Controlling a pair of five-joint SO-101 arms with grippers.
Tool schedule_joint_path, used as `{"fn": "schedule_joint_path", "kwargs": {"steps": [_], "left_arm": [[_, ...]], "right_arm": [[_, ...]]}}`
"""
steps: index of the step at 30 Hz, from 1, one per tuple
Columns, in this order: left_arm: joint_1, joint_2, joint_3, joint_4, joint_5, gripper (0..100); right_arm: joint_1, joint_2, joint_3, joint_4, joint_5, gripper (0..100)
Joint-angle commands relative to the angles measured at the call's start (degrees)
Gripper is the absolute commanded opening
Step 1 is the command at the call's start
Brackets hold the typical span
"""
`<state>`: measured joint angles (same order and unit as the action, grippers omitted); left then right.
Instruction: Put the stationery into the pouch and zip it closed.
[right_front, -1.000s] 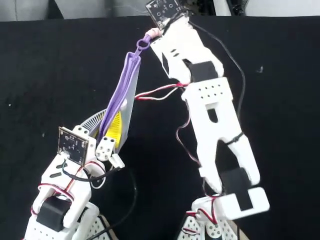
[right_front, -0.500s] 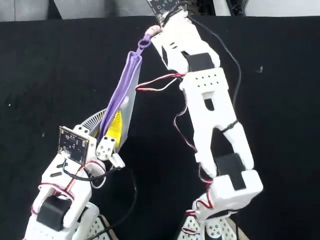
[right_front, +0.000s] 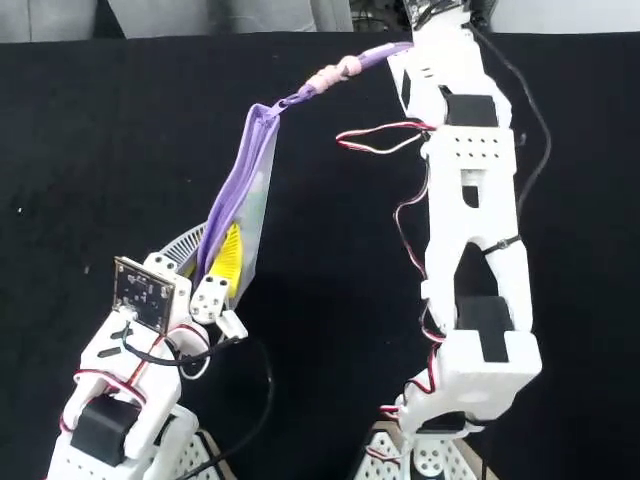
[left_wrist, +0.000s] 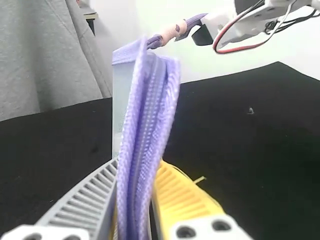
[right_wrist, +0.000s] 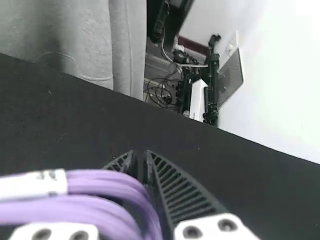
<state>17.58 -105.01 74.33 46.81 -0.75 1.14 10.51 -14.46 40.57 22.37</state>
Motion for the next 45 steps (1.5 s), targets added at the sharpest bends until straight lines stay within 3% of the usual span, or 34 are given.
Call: {"fn": "schedule_joint_path", "kwargs": {"steps": [1,10,17,31,45], "left_arm": [[-0.57,0.26,-1.19,0.18,-0.18,3],[-0.66,0.26,-1.1,0.62,-0.44,4],[-0.66,0.26,0.57,0.7,0.0,25],[-9.63,0.26,-7.6,-0.97,-0.09,25],[-21.67,0.26,-16.66,-0.88,0.0,25]], "right_arm": [[-1.93,-1.36,-6.55,4.4,-1.05,1.2],[-2.55,-1.36,-13.85,16.0,-3.25,1.2],[-4.4,-1.36,-13.76,20.57,-3.25,1.2],[-4.04,-0.75,-13.67,22.86,-5.8,1.2],[-4.04,-0.75,-4.09,20.75,-9.23,1.5]]}}
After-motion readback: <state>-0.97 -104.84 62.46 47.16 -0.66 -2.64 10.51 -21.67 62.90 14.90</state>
